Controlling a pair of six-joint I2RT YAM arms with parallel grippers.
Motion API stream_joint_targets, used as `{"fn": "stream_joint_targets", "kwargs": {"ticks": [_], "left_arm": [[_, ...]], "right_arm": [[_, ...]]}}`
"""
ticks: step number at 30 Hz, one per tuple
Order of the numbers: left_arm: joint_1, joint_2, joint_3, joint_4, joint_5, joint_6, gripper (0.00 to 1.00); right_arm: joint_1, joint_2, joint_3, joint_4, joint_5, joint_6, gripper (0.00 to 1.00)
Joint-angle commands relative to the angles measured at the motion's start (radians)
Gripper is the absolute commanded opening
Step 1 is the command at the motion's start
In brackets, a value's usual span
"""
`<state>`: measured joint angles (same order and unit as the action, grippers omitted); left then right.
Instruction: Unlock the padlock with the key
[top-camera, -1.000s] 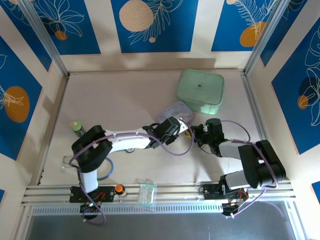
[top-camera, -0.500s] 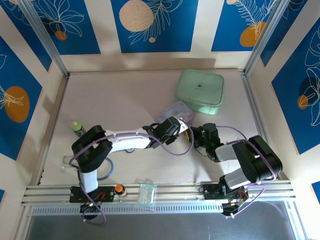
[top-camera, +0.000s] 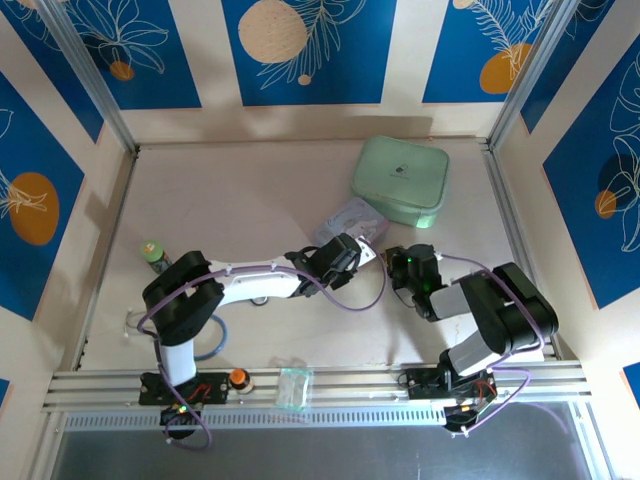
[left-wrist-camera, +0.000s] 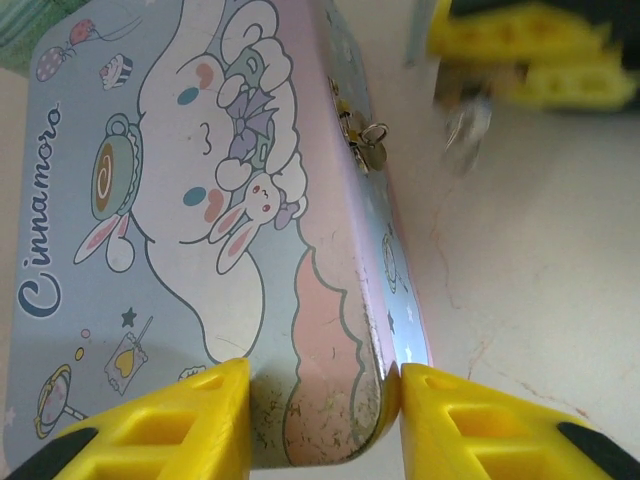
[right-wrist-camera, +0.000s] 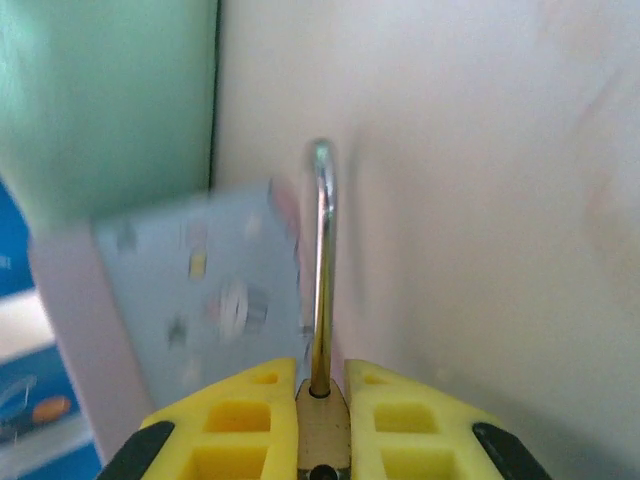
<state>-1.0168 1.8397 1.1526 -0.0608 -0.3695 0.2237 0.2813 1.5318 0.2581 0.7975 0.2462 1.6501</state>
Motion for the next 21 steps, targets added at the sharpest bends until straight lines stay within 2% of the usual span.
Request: {"fn": "stream_joint_targets", "kwargs": {"ticks": [1,3,5,8,10,14,16,19,21], "left_arm": [[0.042,0.060,-0.075,-0.264,-0.003,-0.014,0.32],[0.052,0.060,-0.077,-0.252,-0.009,-0.019,0.34],[0.052,0.061,-0.074,-0.249,-0.008,-0.017,0.34],[0.056,0.063,-0.055,-0.256,-0.031,-0.017,0.35],[0.072,0.058,-0.050,-0.259,-0.048,-0.025,0.38],[0.120,0.030,-0.050,-0.244,0.011,-0.037,0.54],[0.128,0.028,-0.039,-0.238,-0.014,-0.023,0.65],[0.147,0.039,-0.013,-0.261,-0.058,-0.012,0.73],[0.163,0.036,-0.010,-0.269,-0.081,-0.017,0.86]], "right_arm": [[-0.093,-0.012,0.030,-0.155,-0.007,-0.073,0.00],[-0.100,-0.026,-0.002,-0.143,-0.011,-0.101,0.00],[-0.103,-0.032,0.025,-0.176,-0.067,-0.165,0.00],[-0.109,-0.033,0.098,-0.254,-0.200,-0.291,0.00],[-0.129,-0.047,0.142,-0.384,-0.302,-0.368,0.00],[-0.154,-0.049,0.186,-0.586,-0.431,-0.515,0.00],[-0.152,-0.045,0.221,-0.709,-0.470,-0.587,0.00],[-0.155,-0.020,0.239,-0.798,-0.551,-0.668,0.00],[-0.156,0.002,0.257,-0.864,-0.598,-0.724,0.00]]}}
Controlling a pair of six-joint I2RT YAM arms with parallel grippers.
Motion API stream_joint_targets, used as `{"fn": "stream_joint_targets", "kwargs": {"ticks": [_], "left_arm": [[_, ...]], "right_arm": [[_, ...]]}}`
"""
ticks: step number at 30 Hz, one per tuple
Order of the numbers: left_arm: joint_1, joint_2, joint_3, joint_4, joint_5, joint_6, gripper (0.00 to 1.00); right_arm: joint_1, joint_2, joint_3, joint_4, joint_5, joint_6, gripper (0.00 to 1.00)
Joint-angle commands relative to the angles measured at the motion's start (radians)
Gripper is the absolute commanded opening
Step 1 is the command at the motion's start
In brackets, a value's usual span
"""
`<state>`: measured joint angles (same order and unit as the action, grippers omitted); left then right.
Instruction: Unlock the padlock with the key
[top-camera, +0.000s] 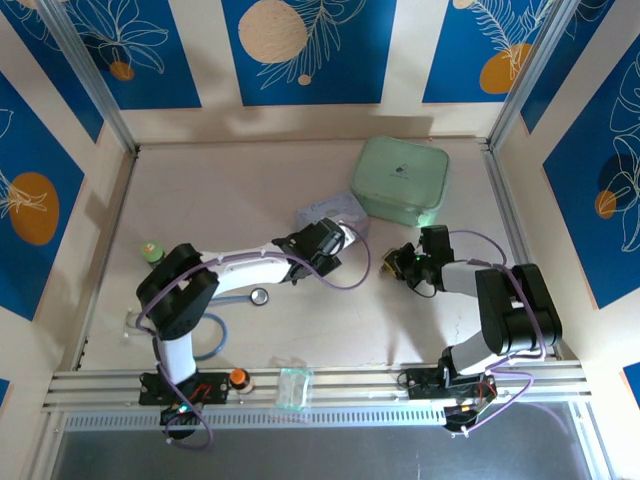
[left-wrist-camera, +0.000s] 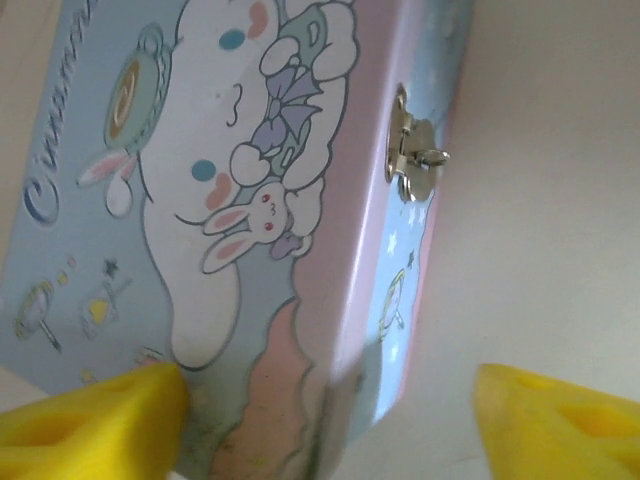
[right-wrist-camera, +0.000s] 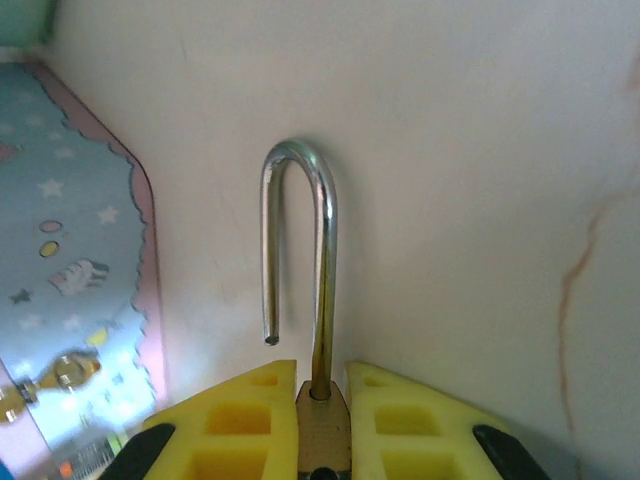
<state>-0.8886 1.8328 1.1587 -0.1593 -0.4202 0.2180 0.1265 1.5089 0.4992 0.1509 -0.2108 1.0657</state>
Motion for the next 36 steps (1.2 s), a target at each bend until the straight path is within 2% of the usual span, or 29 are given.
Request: {"fn": "stream_joint_targets", "kwargs": {"ticks": [1,3,7,13,21,25,33,36], "left_arm": [[0.046,0.035,-0.019,-0.170,-0.032,-0.016,0.92],[0.069,0.020,-0.022,-0.166,-0.044,-0.037,0.99],[0.088,-0.013,-0.023,-0.144,-0.109,-0.074,0.99],[0.093,-0.079,-0.044,-0.100,-0.026,-0.149,0.99],[0.096,-0.090,-0.046,-0.089,-0.032,-0.227,0.99],[0.096,-0.155,-0.075,-0.077,0.001,-0.273,0.99],[0.096,-0.294,-0.154,-0.064,0.039,-0.326,0.99],[0.097,-0.327,-0.168,-0.061,0.043,-0.328,0.99]], "right_arm": [[0.001,0.042,0.034,-0.263,-0.161,-0.177,0.00],[0.006,0.076,0.077,-0.348,-0.197,-0.243,0.00],[0.023,0.097,0.126,-0.455,-0.199,-0.291,0.00],[0.087,0.177,0.295,-0.715,-0.126,-0.400,0.01],[0.131,0.235,0.402,-0.846,-0.064,-0.451,0.06],[0.177,0.269,0.462,-0.912,0.007,-0.454,0.09],[0.212,0.297,0.486,-0.939,0.065,-0.427,0.17],[0.233,0.292,0.501,-0.960,0.115,-0.404,0.23]]}}
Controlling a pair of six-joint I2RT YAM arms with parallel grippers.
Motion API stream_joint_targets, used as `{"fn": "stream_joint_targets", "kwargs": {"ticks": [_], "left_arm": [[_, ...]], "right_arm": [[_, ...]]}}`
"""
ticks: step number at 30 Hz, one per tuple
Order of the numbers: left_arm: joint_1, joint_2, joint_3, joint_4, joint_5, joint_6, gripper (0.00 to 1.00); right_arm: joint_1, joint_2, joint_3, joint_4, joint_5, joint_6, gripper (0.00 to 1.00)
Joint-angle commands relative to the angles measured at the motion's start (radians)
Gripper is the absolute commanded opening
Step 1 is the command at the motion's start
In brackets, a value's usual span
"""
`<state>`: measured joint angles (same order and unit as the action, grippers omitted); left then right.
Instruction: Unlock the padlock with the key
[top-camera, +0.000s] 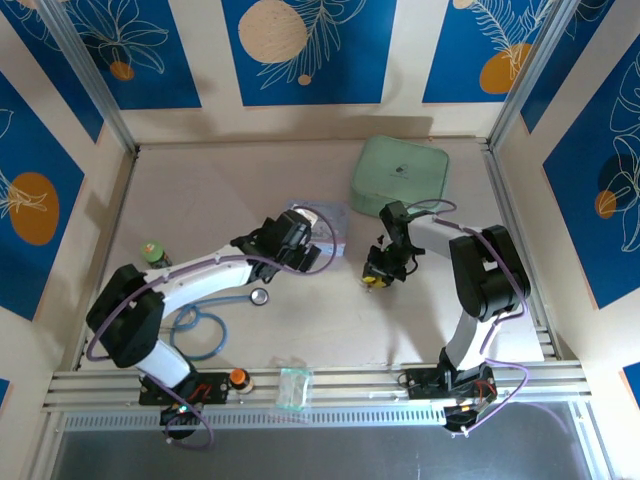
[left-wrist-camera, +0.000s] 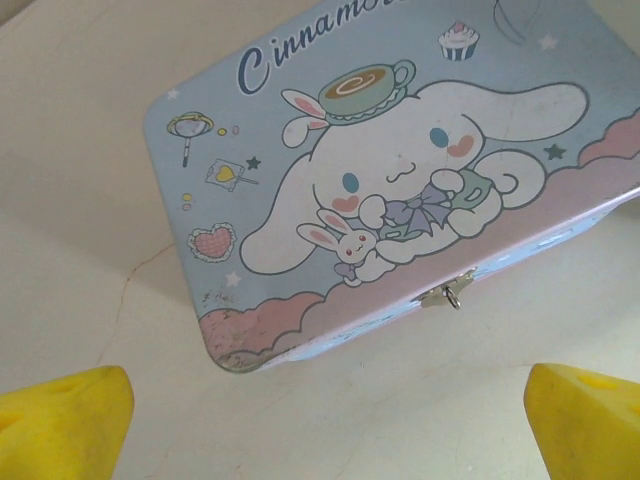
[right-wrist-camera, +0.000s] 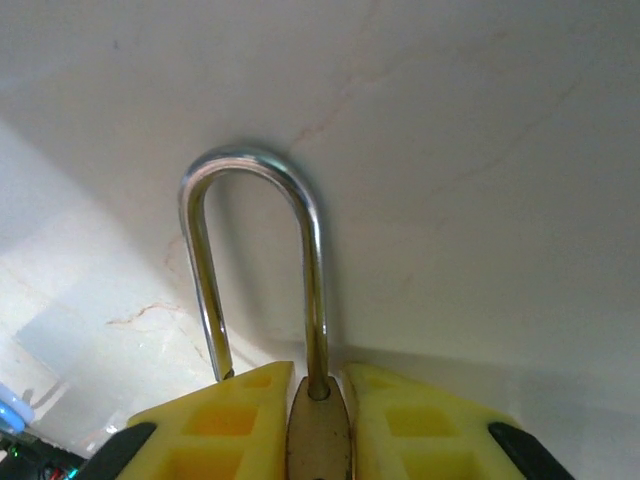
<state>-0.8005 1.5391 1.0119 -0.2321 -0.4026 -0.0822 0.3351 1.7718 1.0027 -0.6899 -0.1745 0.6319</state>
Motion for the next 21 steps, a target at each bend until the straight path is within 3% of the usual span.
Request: {"fn": "stream_joint_targets", "kwargs": {"ticks": [1,8,17,21], "left_arm": [[0.008,-0.039,-0.024,0.011,0.023,-0.027,0.99],[0.009,-0.076,-0.040,0.013,0.010,-0.027,0.99],[0.013,-0.097,-0.059,0.004,0.004,-0.049,0.99],[0.015,-0.100,-0.062,-0.004,-0.007,-0.056,0.99]], "right_arm": [[0.035,0.025,0.005,-0.130,0.101,0.040,0.24],[0.041,0.002,0.036,-0.193,0.229,0.054,0.29],[0.028,-0.045,0.007,-0.200,0.254,0.037,0.30],[0.038,-0.050,0.008,-0.218,0.269,0.020,0.39]]}}
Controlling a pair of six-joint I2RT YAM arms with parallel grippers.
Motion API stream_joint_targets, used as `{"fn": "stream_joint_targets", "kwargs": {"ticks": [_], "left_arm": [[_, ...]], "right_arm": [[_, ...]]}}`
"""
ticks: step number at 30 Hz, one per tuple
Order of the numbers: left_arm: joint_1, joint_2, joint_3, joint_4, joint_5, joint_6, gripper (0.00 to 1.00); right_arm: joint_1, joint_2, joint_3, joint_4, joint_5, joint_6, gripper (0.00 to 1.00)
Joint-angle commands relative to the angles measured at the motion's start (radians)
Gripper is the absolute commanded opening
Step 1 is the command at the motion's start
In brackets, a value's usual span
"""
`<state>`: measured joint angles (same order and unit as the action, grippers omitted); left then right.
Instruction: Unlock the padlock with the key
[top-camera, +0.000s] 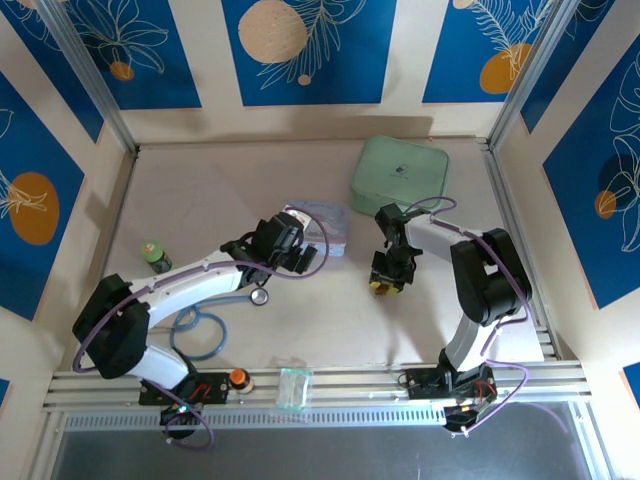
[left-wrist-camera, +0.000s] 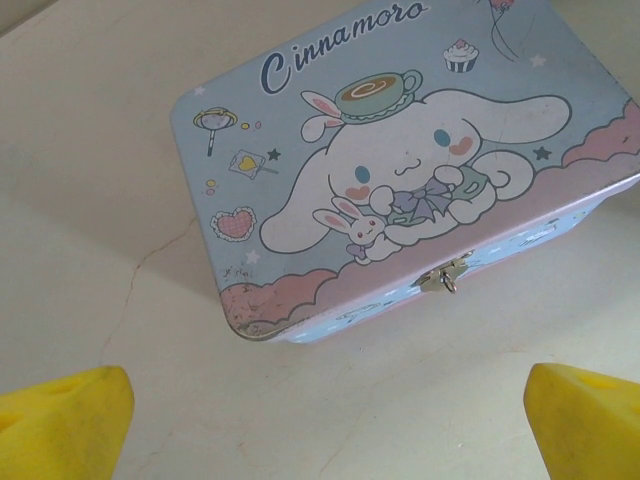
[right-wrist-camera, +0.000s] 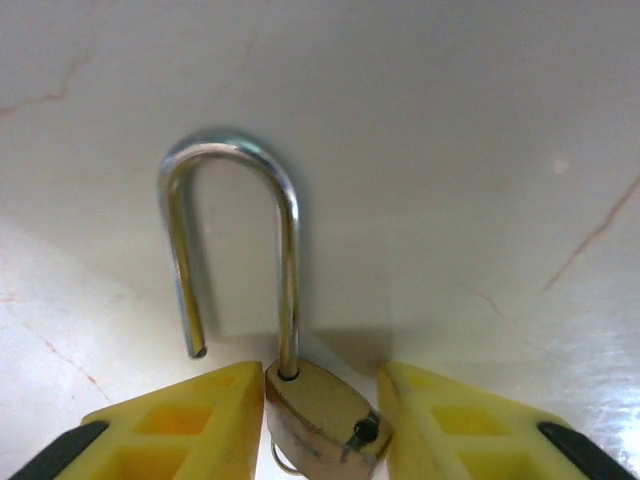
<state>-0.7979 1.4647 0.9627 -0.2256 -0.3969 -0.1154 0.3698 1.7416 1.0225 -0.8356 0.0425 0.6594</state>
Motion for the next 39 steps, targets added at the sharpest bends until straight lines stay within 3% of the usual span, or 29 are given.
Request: {"fn": "stream_joint_targets", "kwargs": {"ticks": [1,3,6,9,11,12,15,16,19,22,24,27,30,31,35,39], "left_arm": [[0.013,-0.028,-0.013,-0.012,-0.012,-0.024,0.99],[0.015,-0.037,-0.009,-0.015,-0.026,-0.035,0.99],[0.027,-0.070,-0.018,-0.001,-0.050,-0.064,1.00],[0.058,-0.139,-0.068,0.043,-0.112,-0.110,0.99],[0.097,-0.201,-0.117,0.082,-0.151,-0.139,0.99],[0.123,-0.237,-0.143,0.101,-0.161,-0.140,0.99],[0.204,-0.312,-0.207,0.139,-0.171,-0.130,0.99],[0.239,-0.331,-0.223,0.143,-0.168,-0.124,0.99],[0.338,-0.349,-0.262,0.162,-0.199,-0.077,0.99],[0.403,-0.348,-0.347,0.283,-0.310,-0.003,0.99],[0.469,-0.342,-0.443,0.444,-0.241,0.037,1.00],[0.518,-0.275,-0.577,0.731,-0.189,0.134,0.99],[0.589,-0.180,-0.594,0.796,-0.126,0.118,1.00],[0.601,-0.176,-0.574,0.756,-0.107,0.106,0.99],[0.691,-0.109,-0.560,0.855,0.063,0.087,0.99],[0.765,0.007,-0.605,1.117,0.166,0.058,0.99]], "right_arm": [[0.004,-0.028,-0.014,-0.067,0.051,-0.009,0.40],[0.002,-0.044,-0.018,-0.054,0.056,-0.010,0.47],[-0.001,-0.076,-0.008,-0.042,0.066,-0.023,0.48],[0.006,-0.144,0.005,-0.016,0.151,-0.046,0.49],[0.011,-0.198,0.011,0.013,0.228,-0.080,0.59],[0.008,-0.231,0.004,0.042,0.272,-0.101,0.79],[-0.024,-0.323,-0.048,0.179,0.374,-0.168,0.81],[-0.050,-0.355,-0.074,0.237,0.391,-0.189,1.00],[-0.136,-0.443,-0.160,0.433,0.397,-0.270,1.00],[-0.190,-0.548,-0.336,0.751,0.473,-0.371,1.00],[-0.250,-0.597,-0.470,0.969,0.436,-0.429,0.98],[-0.315,-0.608,-0.559,1.103,0.420,-0.454,1.00],[-0.355,-0.586,-0.612,1.213,0.352,-0.456,1.00],[-0.357,-0.574,-0.648,1.303,0.335,-0.460,1.00],[-0.356,-0.481,-0.730,1.592,0.351,-0.431,0.99],[-0.361,-0.323,-0.713,1.751,0.303,-0.462,0.98]]}}
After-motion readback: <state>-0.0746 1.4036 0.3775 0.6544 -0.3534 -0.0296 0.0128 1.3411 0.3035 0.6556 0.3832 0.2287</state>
